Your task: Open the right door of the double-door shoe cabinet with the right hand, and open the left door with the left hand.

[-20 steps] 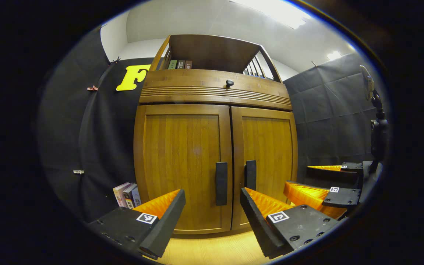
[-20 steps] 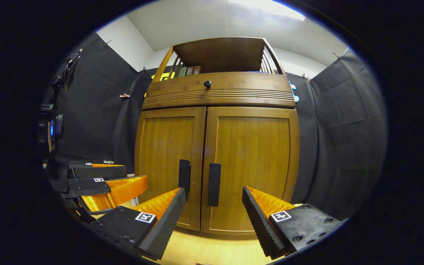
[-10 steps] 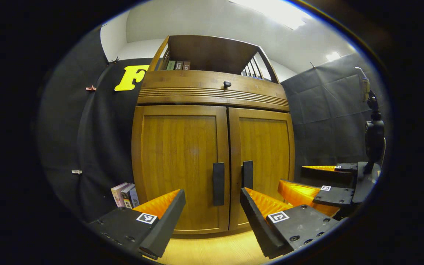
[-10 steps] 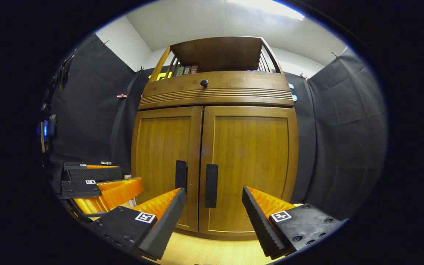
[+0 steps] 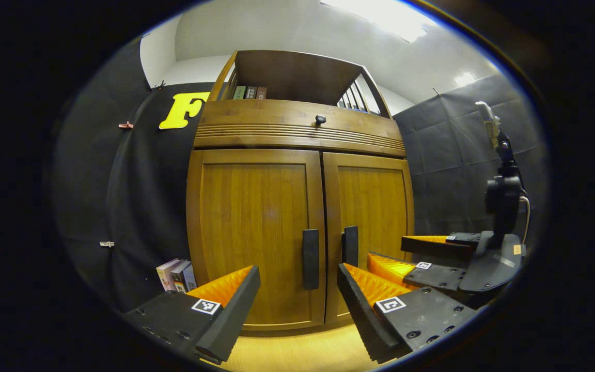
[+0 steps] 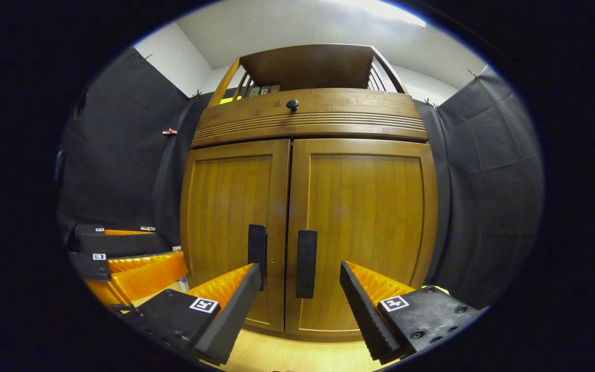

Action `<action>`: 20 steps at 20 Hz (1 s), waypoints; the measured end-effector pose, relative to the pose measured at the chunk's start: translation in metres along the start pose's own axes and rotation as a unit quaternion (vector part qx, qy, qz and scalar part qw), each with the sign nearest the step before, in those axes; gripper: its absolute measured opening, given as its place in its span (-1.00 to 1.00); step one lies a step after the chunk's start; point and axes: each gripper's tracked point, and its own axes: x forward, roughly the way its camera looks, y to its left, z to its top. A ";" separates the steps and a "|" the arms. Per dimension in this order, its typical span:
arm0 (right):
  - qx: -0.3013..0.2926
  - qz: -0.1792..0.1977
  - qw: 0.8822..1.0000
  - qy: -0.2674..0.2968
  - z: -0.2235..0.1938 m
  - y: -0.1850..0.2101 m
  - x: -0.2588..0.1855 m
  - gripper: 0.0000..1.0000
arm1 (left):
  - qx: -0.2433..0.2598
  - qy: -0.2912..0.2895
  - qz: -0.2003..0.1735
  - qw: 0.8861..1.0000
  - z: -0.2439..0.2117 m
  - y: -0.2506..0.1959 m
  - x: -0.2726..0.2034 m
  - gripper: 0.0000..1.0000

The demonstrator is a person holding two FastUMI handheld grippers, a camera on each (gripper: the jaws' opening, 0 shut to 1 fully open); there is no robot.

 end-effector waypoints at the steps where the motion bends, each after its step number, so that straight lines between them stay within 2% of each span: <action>1: 0.000 -0.002 1.000 -0.002 -0.001 0.002 0.008 0.94 | 0.000 0.000 -0.001 1.000 0.000 0.002 0.000 0.87; 4: -0.001 0.000 1.000 -0.011 -0.006 0.006 0.033 0.94 | 0.006 0.002 0.005 1.000 -0.003 0.014 0.002 0.87; 8: -0.013 -0.022 1.000 0.002 -0.026 0.000 0.064 0.91 | 0.008 0.002 0.013 1.000 -0.006 0.033 0.003 0.87; 12: -0.005 -0.037 0.999 -0.004 -0.030 -0.005 0.082 0.90 | 0.004 0.000 0.018 1.000 -0.008 0.050 0.004 0.87; 13: -0.004 -0.041 0.999 -0.006 -0.032 -0.008 0.086 0.75 | 0.003 0.000 0.018 1.000 -0.007 0.053 0.005 0.87; 19: 0.001 -0.058 0.998 0.012 -0.046 -0.016 0.107 0.76 | 0.001 0.002 0.027 1.000 -0.014 0.068 0.006 0.87; 20: -0.001 -0.060 0.998 0.014 -0.047 -0.016 0.110 0.21 | 0.001 0.002 0.030 1.000 -0.016 0.074 0.006 0.87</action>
